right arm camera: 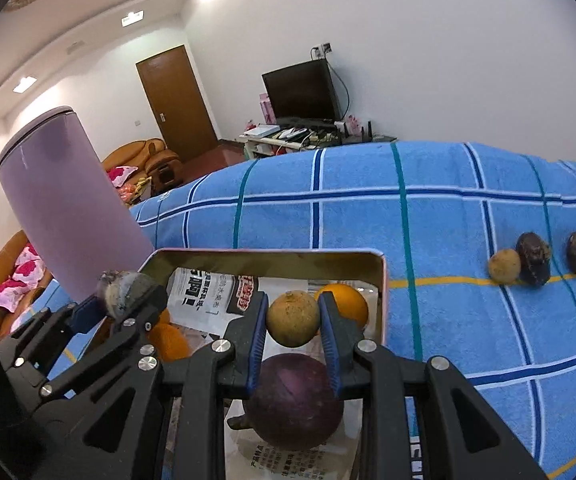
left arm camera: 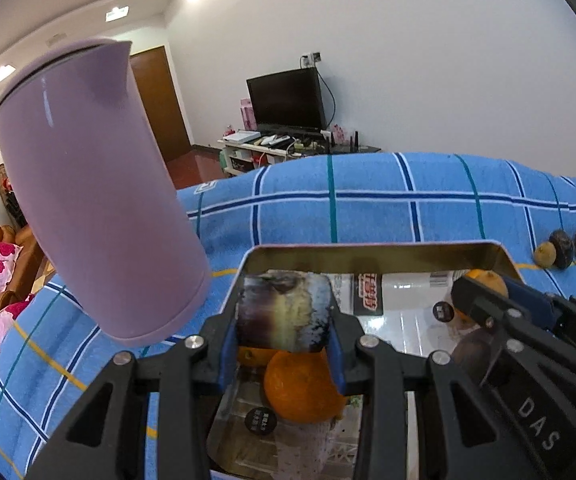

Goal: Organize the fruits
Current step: 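Open both tools to drop the two fruits into the tin box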

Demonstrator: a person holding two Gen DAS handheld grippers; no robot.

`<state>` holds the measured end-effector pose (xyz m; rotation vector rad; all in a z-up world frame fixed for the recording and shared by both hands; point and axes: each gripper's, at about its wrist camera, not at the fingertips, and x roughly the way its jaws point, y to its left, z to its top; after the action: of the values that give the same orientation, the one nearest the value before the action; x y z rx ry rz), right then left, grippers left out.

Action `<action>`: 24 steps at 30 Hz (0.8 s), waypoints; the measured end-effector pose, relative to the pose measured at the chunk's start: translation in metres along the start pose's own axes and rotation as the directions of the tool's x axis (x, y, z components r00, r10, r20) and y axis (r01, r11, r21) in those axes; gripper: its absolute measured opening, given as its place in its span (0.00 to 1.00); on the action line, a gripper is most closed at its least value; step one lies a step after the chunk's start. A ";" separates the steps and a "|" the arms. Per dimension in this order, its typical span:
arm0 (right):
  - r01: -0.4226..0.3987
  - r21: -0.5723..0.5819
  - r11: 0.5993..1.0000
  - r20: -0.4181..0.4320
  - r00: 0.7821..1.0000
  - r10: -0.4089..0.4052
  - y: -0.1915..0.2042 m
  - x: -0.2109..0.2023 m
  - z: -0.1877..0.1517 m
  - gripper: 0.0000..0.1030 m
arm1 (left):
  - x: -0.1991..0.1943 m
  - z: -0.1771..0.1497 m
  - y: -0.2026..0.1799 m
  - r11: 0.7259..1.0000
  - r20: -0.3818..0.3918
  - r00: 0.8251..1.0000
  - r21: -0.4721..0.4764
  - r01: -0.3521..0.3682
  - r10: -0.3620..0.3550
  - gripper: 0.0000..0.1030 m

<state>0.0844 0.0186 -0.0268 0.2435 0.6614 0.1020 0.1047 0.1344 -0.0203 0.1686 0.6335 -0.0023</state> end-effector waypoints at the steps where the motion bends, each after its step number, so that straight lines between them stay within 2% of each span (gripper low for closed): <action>1: -0.010 0.002 1.000 -0.003 1.000 0.010 0.000 0.000 0.000 0.27 | 0.001 -0.001 0.000 1.000 -0.005 1.000 0.001 0.000 0.000 0.38; 10: -0.122 0.005 0.992 -0.015 0.992 0.123 0.003 0.002 0.000 0.29 | 0.002 -0.004 -0.004 0.999 -0.019 1.000 0.032 -0.013 0.013 0.38; 12: -0.138 0.001 0.990 -0.011 0.990 0.138 0.003 0.002 -0.001 0.31 | 0.002 -0.003 -0.005 0.999 -0.019 1.000 0.031 -0.013 0.013 0.38; 14: -0.149 0.009 0.989 -0.014 0.989 0.149 0.002 0.002 -0.001 0.42 | 0.002 -0.003 -0.004 0.999 -0.020 1.000 0.032 -0.014 0.014 0.38; 18: -0.165 0.042 0.985 0.025 0.986 0.164 -0.005 -0.007 0.001 0.45 | 0.005 -0.004 0.000 1.000 -0.030 0.999 0.013 -0.020 0.020 0.41; 21: -0.141 0.055 0.988 0.080 0.987 0.136 -0.011 -0.020 0.003 0.45 | 0.008 -0.003 0.003 1.000 -0.036 0.999 -0.013 -0.019 0.019 0.52; 24: -0.073 0.056 0.996 0.134 0.989 0.065 -0.015 -0.032 0.004 0.53 | 0.003 -0.002 0.007 0.998 -0.018 1.000 -0.060 -0.004 0.003 0.78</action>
<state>0.0619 -0.0024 -0.0087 0.3284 0.5252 0.1309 0.1064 0.1420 -0.0228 0.1116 0.6502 0.0221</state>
